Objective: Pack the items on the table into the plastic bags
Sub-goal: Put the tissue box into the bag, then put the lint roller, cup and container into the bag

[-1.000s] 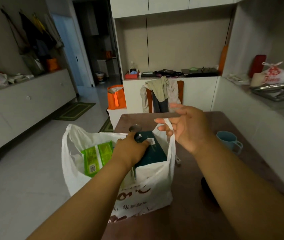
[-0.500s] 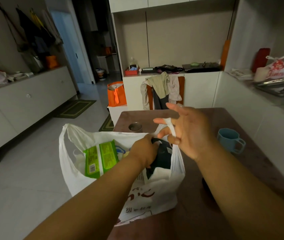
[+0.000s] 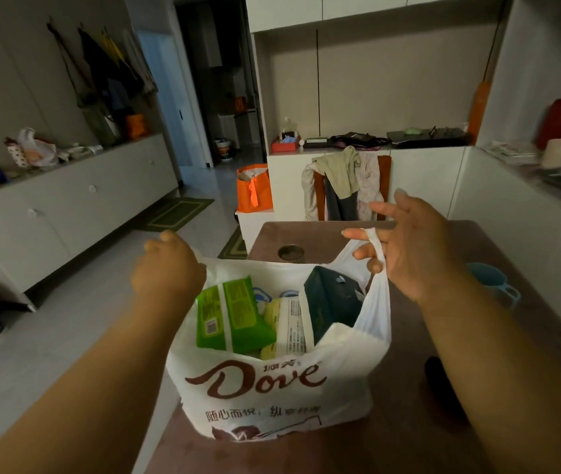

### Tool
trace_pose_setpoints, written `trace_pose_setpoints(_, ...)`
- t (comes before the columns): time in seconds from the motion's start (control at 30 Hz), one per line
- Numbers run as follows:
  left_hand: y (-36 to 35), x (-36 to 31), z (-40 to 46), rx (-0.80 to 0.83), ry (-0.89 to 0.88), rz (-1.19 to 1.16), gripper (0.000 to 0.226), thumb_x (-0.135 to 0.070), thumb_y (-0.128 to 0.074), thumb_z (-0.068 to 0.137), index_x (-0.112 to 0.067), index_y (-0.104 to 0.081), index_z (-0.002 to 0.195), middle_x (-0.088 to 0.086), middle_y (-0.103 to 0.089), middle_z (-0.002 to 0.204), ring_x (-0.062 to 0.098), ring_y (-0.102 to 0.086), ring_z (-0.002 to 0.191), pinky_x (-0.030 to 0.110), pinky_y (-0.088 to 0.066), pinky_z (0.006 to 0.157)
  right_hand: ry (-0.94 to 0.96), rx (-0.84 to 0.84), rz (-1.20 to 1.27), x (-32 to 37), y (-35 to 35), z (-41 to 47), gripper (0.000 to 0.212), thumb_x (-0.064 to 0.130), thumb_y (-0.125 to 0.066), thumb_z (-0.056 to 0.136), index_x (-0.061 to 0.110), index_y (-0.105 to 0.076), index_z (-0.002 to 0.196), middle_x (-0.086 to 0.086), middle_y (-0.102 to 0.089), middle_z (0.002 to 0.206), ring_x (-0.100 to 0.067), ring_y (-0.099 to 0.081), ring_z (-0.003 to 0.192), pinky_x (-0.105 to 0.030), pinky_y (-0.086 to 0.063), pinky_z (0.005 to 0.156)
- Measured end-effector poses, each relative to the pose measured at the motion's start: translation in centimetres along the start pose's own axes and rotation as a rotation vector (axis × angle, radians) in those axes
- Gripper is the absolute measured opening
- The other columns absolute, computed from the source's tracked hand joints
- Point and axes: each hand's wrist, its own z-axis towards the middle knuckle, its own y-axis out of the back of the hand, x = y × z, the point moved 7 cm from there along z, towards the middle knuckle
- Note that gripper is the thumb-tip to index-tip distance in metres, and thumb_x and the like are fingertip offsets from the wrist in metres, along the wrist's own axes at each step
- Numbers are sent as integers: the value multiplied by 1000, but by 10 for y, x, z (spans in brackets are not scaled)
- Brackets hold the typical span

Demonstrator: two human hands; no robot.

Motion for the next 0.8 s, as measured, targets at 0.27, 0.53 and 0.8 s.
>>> trace_pose_setpoints(0.27,8,-60,-3,61,-207,-822,37,-13,-54,92,-15,-49,129,12,-63,112,30,-65,86,31,-50,69,83,-118,23,4,-2,0,44,49,-30,96,21,-52,122,-16,-63,120,-28,-64,72,-18,-41,45)
trace_pose_setpoints(0.53,107,-48,20,-154,-184,-1257,34,1,-39,92,-16,-52,119,4,-58,89,9,-51,66,23,-42,55,392,-179,27,88,6,-24,48,46,-33,96,10,-53,121,-31,-62,115,-12,-58,51,-16,-41,42)
trace_pose_setpoints(0.8,19,-76,-12,333,-199,-757,23,1,-46,92,-11,-63,101,7,-61,74,18,-45,54,25,-37,48,70,-186,-199,29,22,-32,46,56,-27,97,20,-55,102,-12,-66,95,-19,-63,52,-20,-47,43)
